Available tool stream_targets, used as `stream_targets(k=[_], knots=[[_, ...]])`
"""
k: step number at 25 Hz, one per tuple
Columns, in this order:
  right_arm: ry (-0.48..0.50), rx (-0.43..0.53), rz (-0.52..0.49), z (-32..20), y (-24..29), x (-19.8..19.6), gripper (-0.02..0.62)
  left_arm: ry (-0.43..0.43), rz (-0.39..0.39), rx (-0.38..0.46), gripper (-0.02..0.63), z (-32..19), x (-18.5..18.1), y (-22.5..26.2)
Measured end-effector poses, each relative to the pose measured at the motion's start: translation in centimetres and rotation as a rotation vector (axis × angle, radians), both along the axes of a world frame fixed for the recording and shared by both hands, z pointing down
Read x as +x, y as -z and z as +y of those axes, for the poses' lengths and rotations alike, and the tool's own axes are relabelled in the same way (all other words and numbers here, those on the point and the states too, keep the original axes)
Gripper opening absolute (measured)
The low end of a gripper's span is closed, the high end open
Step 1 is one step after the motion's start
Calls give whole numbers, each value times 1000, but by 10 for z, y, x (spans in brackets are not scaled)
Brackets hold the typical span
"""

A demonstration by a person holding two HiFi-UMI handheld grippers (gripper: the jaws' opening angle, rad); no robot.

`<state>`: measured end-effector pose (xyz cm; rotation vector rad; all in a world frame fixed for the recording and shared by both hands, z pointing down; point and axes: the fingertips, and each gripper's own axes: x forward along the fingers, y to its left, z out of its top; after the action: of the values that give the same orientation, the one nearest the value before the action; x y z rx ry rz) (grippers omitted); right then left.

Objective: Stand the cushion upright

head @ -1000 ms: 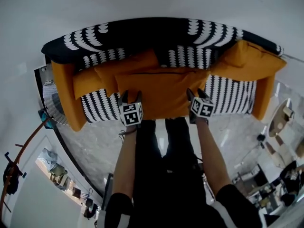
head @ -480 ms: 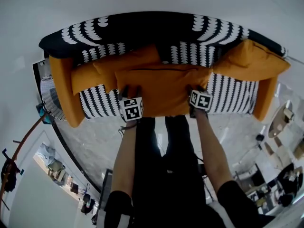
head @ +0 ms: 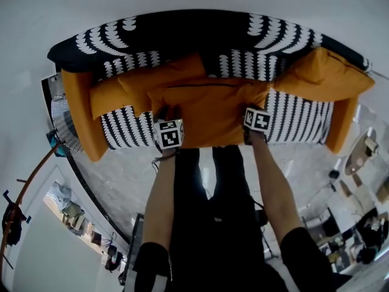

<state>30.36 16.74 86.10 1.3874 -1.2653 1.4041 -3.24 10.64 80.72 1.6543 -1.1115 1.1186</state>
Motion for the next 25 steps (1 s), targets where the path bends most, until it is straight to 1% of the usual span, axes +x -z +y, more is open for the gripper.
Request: stream_targets(k=[5,8,14,21,25], knots=[[13,24,-11,0,4,-3,70,-16,23,11,87,3,6,2],[8,31,-20,2,6,-8,51,-22,45,12,51,6,5,4],[13,33,-35,4,13,-7,14,-17,69,27,17,6,10,10],[21,65,-57,12,27,-8,6,-18,68,49,6,14,10,23],[34,88,-64,19,37,-12,6,11,84,67,5,22,7,33]])
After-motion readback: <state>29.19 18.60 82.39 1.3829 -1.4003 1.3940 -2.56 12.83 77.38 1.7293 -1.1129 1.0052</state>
